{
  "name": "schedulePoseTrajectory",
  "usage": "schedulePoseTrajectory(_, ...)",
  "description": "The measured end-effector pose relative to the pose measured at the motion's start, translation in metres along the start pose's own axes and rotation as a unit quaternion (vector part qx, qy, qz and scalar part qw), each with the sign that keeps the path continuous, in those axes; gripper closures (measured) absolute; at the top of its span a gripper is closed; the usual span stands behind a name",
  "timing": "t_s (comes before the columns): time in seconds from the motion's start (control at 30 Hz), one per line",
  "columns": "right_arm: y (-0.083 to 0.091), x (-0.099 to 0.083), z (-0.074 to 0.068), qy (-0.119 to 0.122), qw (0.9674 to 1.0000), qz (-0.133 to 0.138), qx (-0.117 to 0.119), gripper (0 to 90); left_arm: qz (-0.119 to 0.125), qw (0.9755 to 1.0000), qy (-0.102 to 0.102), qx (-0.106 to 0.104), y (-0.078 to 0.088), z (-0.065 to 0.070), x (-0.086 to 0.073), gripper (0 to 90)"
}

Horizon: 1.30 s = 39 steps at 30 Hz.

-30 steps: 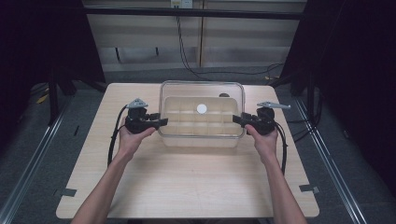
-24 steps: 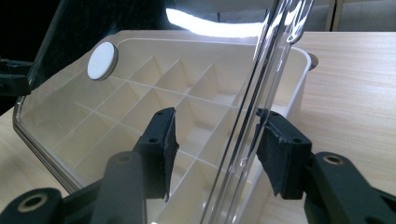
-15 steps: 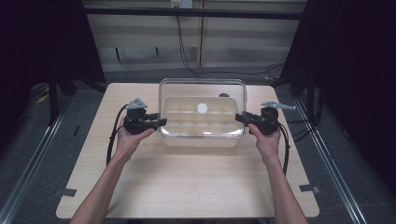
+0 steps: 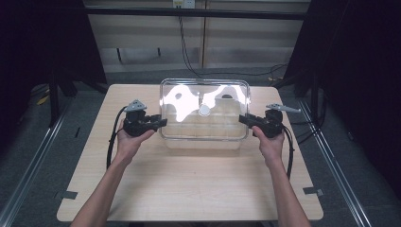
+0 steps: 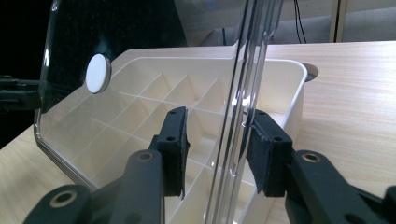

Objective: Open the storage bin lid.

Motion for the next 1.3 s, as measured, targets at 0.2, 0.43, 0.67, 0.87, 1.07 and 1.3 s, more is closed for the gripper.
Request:
schedulePoseTrajectory(0.2, 0.003, 0.001, -0.002, 0.0, 1.0, 0.001, 0.002, 63.4, 0.004, 1.0, 0.0, -0.003, 0.005, 0.0, 0.0, 65.1)
schedulePoseTrajectory(0.43, 0.006, 0.003, -0.004, 0.003, 1.0, 0.005, 0.004, 65.1, 0.008, 1.0, -0.002, -0.004, 0.008, 0.001, 0.001, 67.3)
schedulePoseTrajectory(0.67, 0.007, 0.003, -0.006, 0.01, 0.9999, 0.004, 0.006, 65.3, 0.01, 0.9999, 0.001, -0.006, 0.011, 0.0, 0.0, 68.4)
schedulePoseTrajectory(0.87, 0.01, 0.004, -0.008, 0.007, 0.9999, 0.009, 0.009, 65.8, 0.008, 0.9999, -0.001, -0.01, 0.012, 0.002, 0.0, 68.5)
schedulePoseTrajectory(1.07, 0.013, 0.005, -0.007, 0.011, 0.9998, 0.011, 0.007, 66.7, 0.002, 0.9999, -0.004, -0.013, 0.011, 0.004, -0.001, 69.8)
schedulePoseTrajectory(1.3, 0.016, 0.007, -0.01, 0.013, 0.9998, 0.014, 0.008, 67.3, 0.007, 0.9999, -0.005, -0.013, 0.015, 0.006, 0.001, 70.8)
Point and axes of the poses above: each handheld gripper's, and its own axes: y roughly backward along the jaws, x roughly out of its top, z roughly to its right, the point moved 4 cm from there along -y, roughly forward along the jaws, and after that the axes turned 10 degrees about -x, right-handed, at the moved point
